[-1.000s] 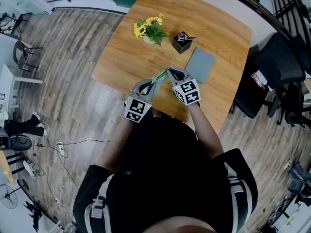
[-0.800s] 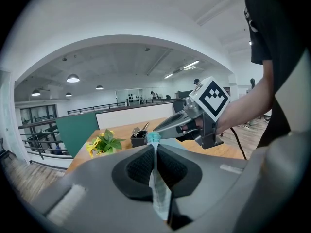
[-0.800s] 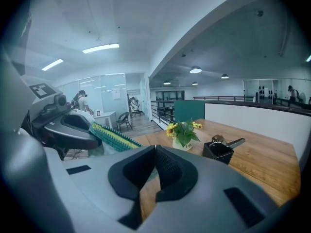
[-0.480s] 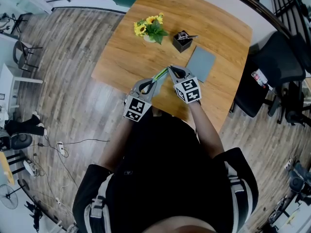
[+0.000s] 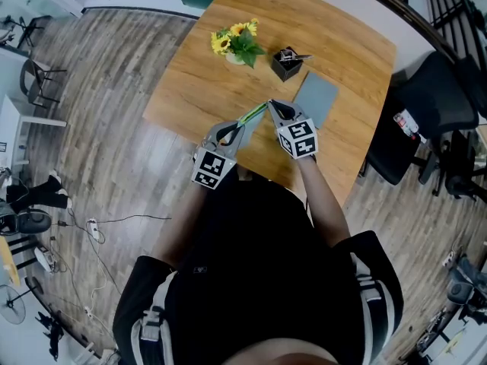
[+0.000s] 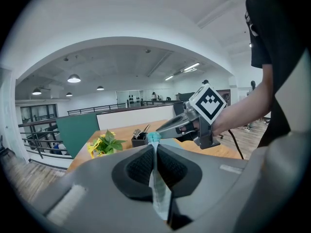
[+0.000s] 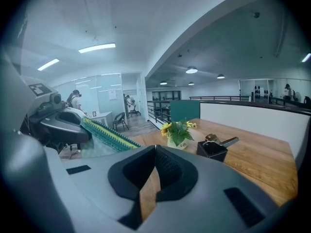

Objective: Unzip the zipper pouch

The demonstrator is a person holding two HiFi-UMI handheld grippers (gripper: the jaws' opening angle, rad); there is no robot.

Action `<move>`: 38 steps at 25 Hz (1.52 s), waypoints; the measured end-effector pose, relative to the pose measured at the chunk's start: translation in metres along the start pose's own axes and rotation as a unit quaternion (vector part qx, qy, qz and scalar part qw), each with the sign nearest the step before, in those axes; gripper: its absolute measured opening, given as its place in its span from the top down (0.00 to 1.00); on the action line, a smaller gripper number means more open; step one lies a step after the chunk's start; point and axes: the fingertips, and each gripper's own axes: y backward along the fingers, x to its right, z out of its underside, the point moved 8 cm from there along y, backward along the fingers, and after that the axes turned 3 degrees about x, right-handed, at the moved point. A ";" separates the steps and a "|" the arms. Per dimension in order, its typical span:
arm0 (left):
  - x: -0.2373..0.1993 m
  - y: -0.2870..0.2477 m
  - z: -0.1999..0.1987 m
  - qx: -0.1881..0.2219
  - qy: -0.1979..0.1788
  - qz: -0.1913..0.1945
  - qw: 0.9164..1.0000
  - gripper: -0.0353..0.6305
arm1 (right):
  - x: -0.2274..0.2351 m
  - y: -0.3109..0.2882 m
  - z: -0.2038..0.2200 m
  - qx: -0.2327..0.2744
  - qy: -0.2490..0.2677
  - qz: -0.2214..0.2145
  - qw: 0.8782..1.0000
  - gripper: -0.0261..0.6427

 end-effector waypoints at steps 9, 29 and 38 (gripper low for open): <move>0.000 -0.001 -0.002 0.005 0.007 0.003 1.000 0.94 | 0.012 0.000 0.005 -0.004 -0.011 0.011 1.000 0.95; 0.001 0.001 -0.001 0.015 0.020 0.018 1.000 0.94 | 0.025 0.005 0.011 -0.002 -0.035 0.016 0.999 0.95; 0.005 0.003 -0.002 0.019 0.020 0.024 0.999 0.94 | 0.027 0.008 0.014 -0.007 -0.035 0.019 0.999 0.95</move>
